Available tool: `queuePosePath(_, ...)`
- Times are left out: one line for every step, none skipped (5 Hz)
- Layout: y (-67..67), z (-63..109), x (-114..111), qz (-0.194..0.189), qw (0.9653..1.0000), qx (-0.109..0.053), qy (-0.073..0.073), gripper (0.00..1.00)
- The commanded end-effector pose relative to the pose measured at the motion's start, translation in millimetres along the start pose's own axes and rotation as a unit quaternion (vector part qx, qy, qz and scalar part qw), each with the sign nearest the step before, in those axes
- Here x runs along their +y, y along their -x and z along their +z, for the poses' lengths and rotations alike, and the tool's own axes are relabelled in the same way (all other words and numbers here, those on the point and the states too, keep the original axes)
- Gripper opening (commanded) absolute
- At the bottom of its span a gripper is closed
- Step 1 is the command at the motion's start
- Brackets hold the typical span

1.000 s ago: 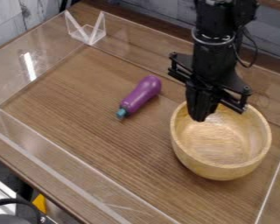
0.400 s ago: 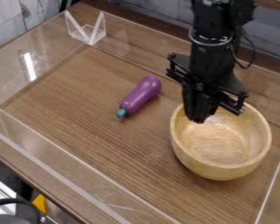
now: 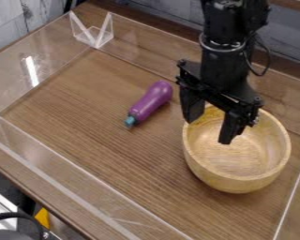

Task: Put the purple eggplant in the brown bowl

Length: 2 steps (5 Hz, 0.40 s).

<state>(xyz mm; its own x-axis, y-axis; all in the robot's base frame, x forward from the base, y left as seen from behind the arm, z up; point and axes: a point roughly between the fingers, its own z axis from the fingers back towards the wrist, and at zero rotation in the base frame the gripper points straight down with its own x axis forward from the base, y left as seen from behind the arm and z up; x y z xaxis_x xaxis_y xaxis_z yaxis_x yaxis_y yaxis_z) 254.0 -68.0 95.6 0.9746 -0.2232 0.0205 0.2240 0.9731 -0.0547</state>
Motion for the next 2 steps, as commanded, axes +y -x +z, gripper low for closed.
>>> queuePosePath(-2.0, 7.4, 2.5, 0.004, 0.9999, -0.017, 0.001, 1.00)
queuePosePath(-0.6, 3.6, 3.3, 0.005, 0.9999, -0.011, 0.002, 1.00)
